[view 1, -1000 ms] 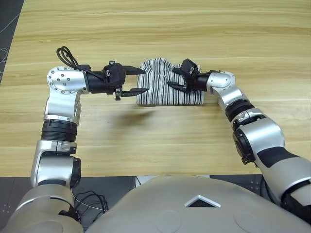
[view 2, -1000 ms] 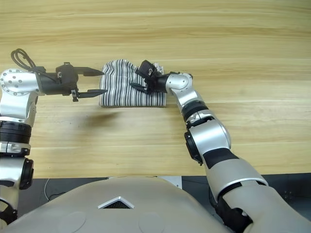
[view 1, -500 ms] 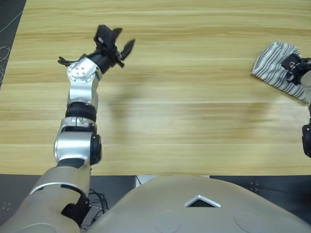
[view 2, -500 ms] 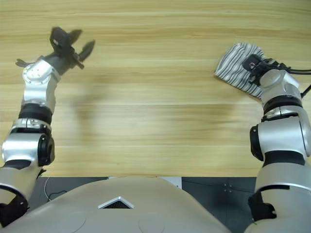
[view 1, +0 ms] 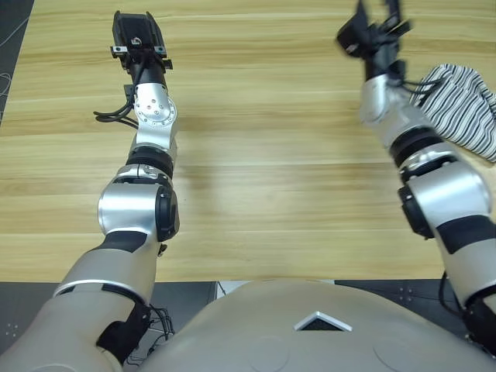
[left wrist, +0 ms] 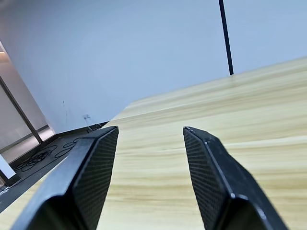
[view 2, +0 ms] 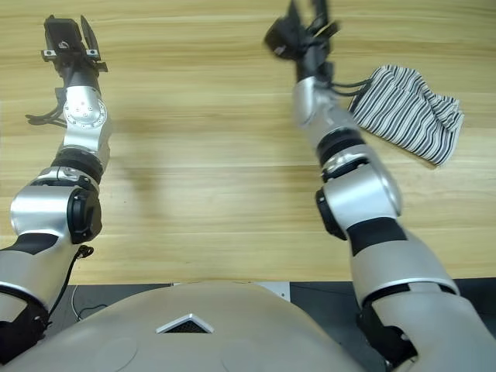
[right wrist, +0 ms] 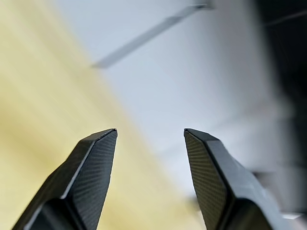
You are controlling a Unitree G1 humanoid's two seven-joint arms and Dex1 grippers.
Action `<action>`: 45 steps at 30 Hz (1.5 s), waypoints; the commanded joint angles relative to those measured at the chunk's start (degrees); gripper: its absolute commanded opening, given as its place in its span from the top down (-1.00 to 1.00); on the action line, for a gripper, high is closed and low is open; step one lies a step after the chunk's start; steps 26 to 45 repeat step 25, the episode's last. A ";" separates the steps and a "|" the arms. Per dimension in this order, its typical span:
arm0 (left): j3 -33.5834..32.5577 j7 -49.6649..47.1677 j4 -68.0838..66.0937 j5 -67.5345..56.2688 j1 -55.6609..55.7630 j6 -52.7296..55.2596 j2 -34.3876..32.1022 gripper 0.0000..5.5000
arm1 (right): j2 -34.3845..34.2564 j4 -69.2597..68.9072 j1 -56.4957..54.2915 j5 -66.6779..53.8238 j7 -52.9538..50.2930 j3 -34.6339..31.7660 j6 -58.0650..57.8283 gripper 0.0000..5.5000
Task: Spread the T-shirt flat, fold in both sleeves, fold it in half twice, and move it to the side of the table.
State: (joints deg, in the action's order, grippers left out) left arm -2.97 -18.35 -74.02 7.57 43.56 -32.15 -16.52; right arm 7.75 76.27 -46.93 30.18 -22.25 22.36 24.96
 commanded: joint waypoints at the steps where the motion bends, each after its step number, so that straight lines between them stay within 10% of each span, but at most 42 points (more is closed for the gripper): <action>1: 0.09 -1.10 -1.06 1.18 0.81 -0.09 0.56 0.09 | 0.99 1.48 0.32 -11.14 12.13 -11.09 -0.33 0.06; 45: -2.21 7.57 -1.20 0.00 1.32 -1.41 3.27 -0.16 | 0.27 0.66 1.27 -12.67 20.82 -15.68 5.74 -0.30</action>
